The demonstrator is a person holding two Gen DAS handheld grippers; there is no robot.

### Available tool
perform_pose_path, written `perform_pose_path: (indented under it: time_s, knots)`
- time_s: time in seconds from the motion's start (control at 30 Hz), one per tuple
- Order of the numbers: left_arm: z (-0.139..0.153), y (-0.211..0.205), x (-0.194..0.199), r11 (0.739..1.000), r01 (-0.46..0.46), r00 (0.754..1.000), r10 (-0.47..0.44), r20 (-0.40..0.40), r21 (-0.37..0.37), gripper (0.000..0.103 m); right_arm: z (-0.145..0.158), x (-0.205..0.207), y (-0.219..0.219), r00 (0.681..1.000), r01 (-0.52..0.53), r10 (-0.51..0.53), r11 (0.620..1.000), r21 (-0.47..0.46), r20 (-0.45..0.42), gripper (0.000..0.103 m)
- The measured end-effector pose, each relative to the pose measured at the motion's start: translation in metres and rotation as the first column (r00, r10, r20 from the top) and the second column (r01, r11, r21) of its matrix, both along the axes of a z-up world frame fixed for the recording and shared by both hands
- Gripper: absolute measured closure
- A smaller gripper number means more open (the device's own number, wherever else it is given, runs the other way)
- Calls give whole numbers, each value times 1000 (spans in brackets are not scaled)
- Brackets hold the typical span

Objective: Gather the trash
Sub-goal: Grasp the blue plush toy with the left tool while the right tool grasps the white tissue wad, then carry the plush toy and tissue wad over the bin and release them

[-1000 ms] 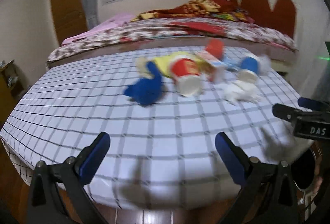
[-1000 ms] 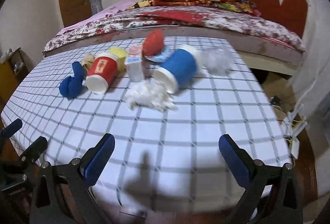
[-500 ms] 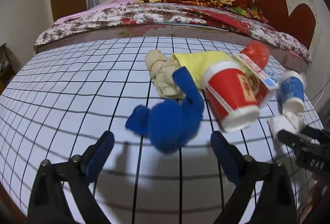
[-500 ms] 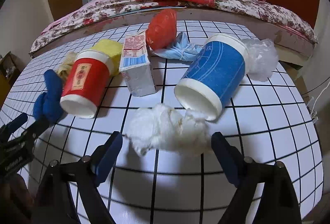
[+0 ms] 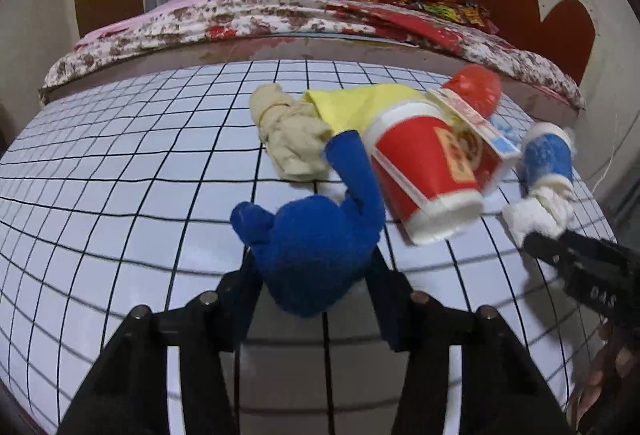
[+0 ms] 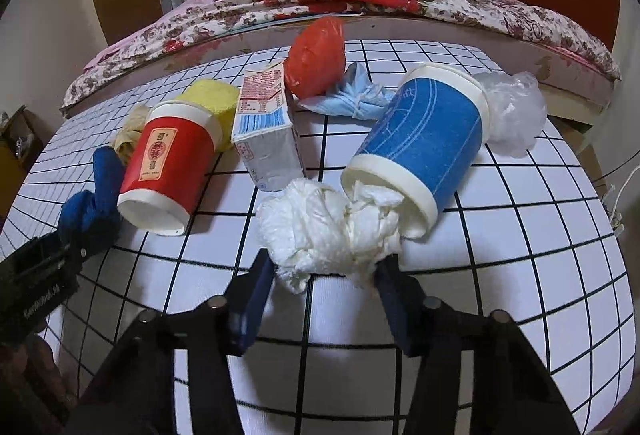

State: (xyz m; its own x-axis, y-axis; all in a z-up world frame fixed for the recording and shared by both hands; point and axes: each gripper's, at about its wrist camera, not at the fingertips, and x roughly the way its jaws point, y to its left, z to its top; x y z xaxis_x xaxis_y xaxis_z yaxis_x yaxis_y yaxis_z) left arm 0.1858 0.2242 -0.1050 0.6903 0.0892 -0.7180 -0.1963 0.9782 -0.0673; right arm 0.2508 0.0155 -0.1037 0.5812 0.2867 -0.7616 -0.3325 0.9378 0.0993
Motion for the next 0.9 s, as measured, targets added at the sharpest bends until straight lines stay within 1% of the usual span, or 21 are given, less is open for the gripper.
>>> perform_pose_path:
  time_s: [0.07, 0.17, 0.4, 0.57, 0.9]
  knots:
    - [3, -9, -10, 1000, 10, 1000, -10, 9, 24, 52, 2, -6, -3, 1000, -4, 4, 1000, 13, 11, 53]
    - [9, -19, -20, 999, 21, 1000, -22, 23, 39, 52, 8, -19, -9, 999, -9, 8, 1000, 29, 39, 53]
    - [24, -38, -36, 998, 42, 997, -46, 63, 50, 52, 30, -53, -26, 992, -29, 22, 998, 52, 123, 53]
    - [36, -58, -50, 997, 60, 994, -65, 93, 46, 52, 46, -73, -42, 986, -32, 21, 997, 66, 166, 53]
    - [56, -109, -74, 985, 161, 975, -169, 144, 68, 52, 74, -116, -81, 970, -19, -2, 996, 85, 241, 53]
